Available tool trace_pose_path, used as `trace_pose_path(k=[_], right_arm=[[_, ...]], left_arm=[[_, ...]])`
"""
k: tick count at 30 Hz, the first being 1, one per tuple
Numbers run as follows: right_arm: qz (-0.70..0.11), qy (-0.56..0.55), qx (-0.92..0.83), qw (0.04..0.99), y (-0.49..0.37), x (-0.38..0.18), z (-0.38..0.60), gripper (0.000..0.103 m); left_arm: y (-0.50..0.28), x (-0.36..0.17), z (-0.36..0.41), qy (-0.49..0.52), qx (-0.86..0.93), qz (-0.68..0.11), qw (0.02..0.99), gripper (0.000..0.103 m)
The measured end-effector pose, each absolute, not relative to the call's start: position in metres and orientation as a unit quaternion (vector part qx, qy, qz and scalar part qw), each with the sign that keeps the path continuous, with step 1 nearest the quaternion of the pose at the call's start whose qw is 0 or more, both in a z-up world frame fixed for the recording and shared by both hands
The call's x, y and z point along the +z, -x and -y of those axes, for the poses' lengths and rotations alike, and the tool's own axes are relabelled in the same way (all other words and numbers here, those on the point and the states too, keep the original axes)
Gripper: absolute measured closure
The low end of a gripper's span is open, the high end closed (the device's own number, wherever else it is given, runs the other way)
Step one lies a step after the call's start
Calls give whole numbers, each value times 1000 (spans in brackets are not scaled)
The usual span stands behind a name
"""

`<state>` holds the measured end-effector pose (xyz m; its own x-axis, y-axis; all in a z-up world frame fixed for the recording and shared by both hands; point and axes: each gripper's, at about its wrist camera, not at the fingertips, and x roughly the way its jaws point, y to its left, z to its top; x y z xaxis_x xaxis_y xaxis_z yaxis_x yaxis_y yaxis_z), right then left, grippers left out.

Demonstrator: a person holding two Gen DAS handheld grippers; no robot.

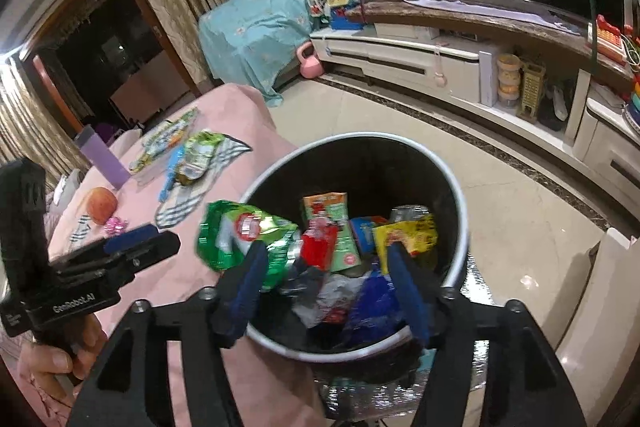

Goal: Collect trash
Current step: 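Move both grippers back over the bed toward the two hairbrushes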

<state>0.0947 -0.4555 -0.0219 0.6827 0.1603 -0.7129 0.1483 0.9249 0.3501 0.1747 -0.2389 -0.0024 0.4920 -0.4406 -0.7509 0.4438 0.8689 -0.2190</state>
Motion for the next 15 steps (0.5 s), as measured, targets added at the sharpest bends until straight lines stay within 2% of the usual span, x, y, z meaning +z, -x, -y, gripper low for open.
trace_pose_path(k=[7,15], right_arm=[[-383,-201,45,900,-90,-15,406,15],[-397,-212,110,886,-106,-22,340,13]], left_arm=[[-164,-21,156,44,-195,-454,868,29],[-158,-33,68,96,-124,-459,875,28]])
